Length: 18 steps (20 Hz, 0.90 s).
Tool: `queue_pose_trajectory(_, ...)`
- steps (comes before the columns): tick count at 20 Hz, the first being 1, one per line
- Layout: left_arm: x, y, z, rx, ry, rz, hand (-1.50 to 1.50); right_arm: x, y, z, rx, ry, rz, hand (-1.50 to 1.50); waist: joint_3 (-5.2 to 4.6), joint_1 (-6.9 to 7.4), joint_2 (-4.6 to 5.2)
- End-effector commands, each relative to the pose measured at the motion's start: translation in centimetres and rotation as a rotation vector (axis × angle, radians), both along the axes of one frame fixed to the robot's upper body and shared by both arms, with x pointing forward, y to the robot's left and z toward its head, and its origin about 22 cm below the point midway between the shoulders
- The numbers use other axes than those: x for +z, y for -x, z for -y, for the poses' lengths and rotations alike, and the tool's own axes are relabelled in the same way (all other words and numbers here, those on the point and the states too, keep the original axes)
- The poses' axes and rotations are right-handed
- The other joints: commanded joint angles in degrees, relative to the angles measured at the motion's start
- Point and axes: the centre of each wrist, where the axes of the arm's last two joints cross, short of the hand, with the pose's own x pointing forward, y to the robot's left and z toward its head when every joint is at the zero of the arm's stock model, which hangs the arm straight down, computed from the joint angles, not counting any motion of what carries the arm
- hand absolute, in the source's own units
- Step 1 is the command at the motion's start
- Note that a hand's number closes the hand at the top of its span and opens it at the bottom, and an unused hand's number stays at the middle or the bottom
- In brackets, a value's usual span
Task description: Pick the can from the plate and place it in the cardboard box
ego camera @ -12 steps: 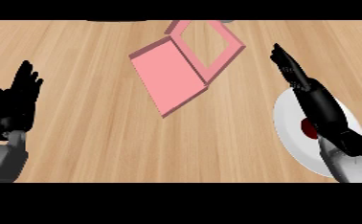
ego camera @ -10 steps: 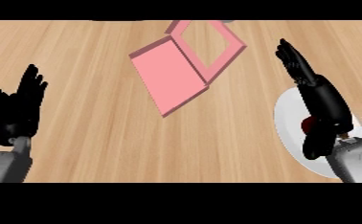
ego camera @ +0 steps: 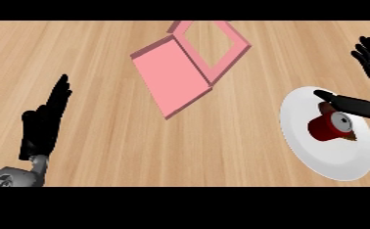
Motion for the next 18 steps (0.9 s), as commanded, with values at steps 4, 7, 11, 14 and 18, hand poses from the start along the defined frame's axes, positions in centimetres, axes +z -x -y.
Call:
queue_pose_trajectory(4, -2.0, 0.1, 2.3, -0.042, -0.035, -0.008, 0.00, -3.9, 1.7, 7.2, -0.070, -0.009, 0.027, -1.50, 0.00, 0.43, -0.14)
queue_pose_trajectory(7, 0.2, 0.7, -0.2, -0.050, -0.034, -0.005, 0.00, 0.0, 1.9, 8.4, -0.013, 0.241, -0.120, -1.50, -0.07, 0.77, -0.32)
queue_pose_trajectory(11, -2.0, 1.0, 1.1, -0.045, -0.022, -0.017, 0.00, 2.4, 3.0, 10.5, 0.053, 0.502, -0.291, -1.50, -0.19, 0.15, -0.16)
queue_pose_trajectory(14, -1.6, 1.5, 1.5, -0.054, -0.035, -0.019, 0.00, 4.6, 3.3, 11.1, 0.127, 0.652, -0.458, -1.50, -0.20, 0.42, -0.33)
queue_pose_trajectory(18, -1.6, 1.6, 1.1, -0.048, -0.045, 0.008, 0.00, 6.3, 2.9, 10.0, 0.231, 0.800, -0.659, -1.50, -0.23, 0.81, -0.35)
